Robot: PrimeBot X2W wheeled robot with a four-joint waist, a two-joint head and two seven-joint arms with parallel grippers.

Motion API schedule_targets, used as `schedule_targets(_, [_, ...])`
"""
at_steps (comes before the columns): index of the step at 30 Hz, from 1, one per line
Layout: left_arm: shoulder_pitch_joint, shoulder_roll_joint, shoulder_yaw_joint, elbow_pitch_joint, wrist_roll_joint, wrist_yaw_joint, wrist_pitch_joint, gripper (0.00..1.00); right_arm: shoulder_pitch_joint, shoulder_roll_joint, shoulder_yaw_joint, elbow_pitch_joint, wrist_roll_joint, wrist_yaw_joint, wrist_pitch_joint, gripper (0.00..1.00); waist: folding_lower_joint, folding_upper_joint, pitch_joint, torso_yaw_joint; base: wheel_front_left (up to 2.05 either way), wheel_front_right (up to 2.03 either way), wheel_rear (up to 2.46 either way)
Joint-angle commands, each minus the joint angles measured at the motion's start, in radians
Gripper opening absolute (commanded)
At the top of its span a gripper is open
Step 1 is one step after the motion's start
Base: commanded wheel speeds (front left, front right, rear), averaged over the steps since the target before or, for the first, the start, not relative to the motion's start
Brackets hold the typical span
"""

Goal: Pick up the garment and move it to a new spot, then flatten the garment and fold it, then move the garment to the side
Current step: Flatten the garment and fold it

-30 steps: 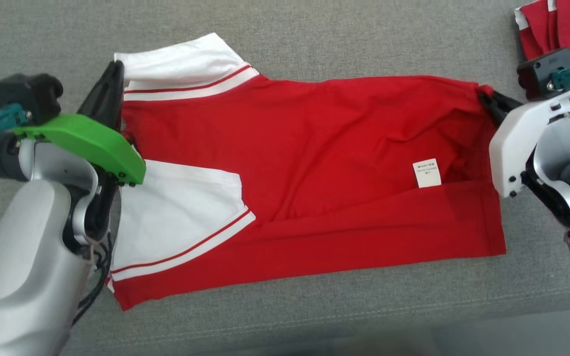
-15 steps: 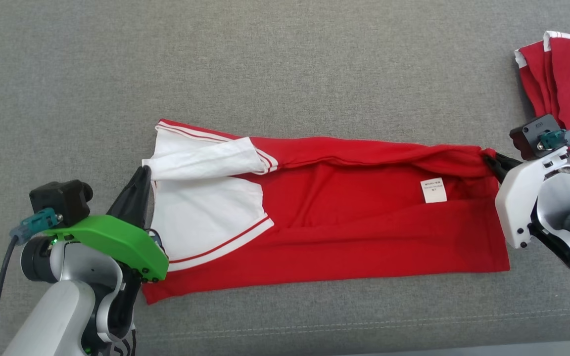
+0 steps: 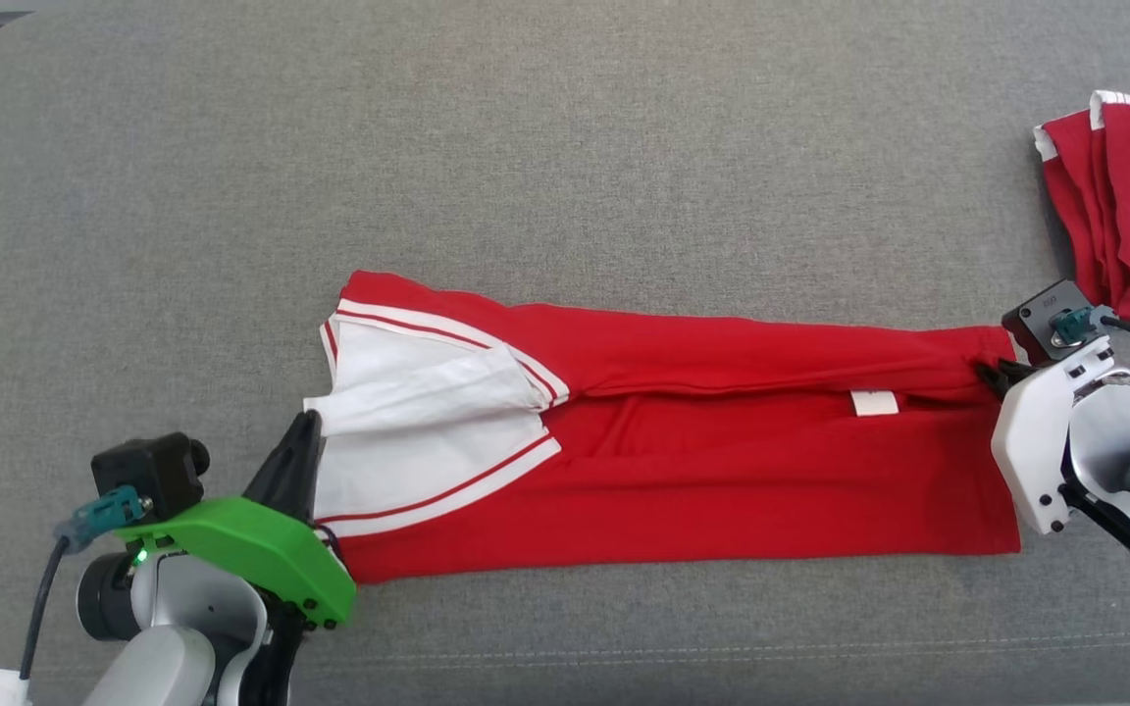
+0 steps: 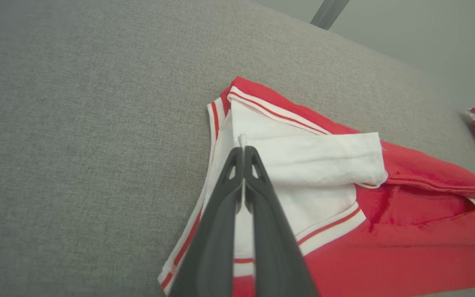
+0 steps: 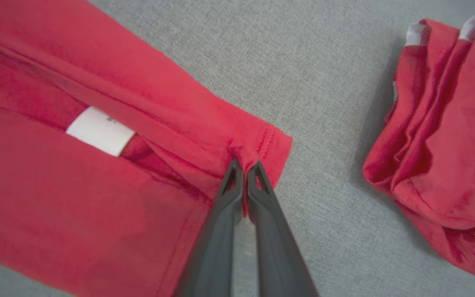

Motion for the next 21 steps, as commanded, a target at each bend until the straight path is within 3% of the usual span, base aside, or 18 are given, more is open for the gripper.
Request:
schedule_targets(1, [0.021, -0.004, -0.001, -0.002, -0.009, 0.005, -0.004, 0.00, -0.004, -0.007, 0.007, 0.008, 0.010, -0.002, -0.003, 0.42, 0.0001, -0.0001, -0.008, 0.006, 0.00, 0.00, 0.00])
schedule_targets(2, [0.027, -0.004, -0.002, -0.001, -0.010, 0.005, -0.008, 0.00, 0.000, -0.003, 0.006, 0.015, 0.023, -0.002, -0.001, 1.00, 0.0001, -0.0001, -0.010, 0.007, 0.00, 0.00, 0.00])
schedule_targets(10, [0.074, -0.015, -0.019, 0.031, -0.023, 0.001, -0.013, 0.00, 0.036, 0.013, -0.042, -0.012, 0.083, -0.002, -0.011, 1.00, 0.0001, -0.0001, -0.045, 0.012, 0.00, 0.00, 0.00])
schedule_targets(16, [0.109, -0.020, -0.041, 0.070, -0.021, 0.000, -0.014, 0.00, 0.096, 0.081, -0.151, -0.063, 0.056, -0.002, -0.066, 1.00, 0.0001, -0.0001, -0.084, 0.007, 0.00, 0.00, 0.00])
schedule_targets(17, [0.110, -0.021, -0.042, 0.076, -0.016, 0.005, -0.018, 0.23, 0.108, 0.098, -0.167, -0.067, 0.053, -0.002, -0.078, 1.00, 0.0001, -0.0001, -0.089, 0.007, 0.00, 0.00, 0.00])
schedule_targets(19, [0.119, -0.017, -0.052, 0.092, -0.007, 0.006, -0.016, 0.53, 0.132, 0.136, -0.208, -0.072, 0.046, -0.002, -0.107, 1.00, 0.0001, -0.0001, -0.099, 0.007, 0.00, 0.00, 0.00])
schedule_targets(20, [0.120, -0.018, -0.052, 0.098, -0.007, 0.007, -0.020, 0.86, 0.144, 0.153, -0.226, -0.074, 0.040, -0.002, -0.121, 1.00, 0.0001, -0.0001, -0.104, 0.007, 0.00, 0.00, 0.00])
schedule_targets(21, [0.123, -0.017, -0.059, 0.105, -0.005, 0.004, -0.015, 1.00, 0.156, 0.172, -0.244, -0.077, 0.034, -0.002, -0.139, 1.00, 0.0001, -0.0001, -0.109, 0.007, 0.00, 0.00, 0.00])
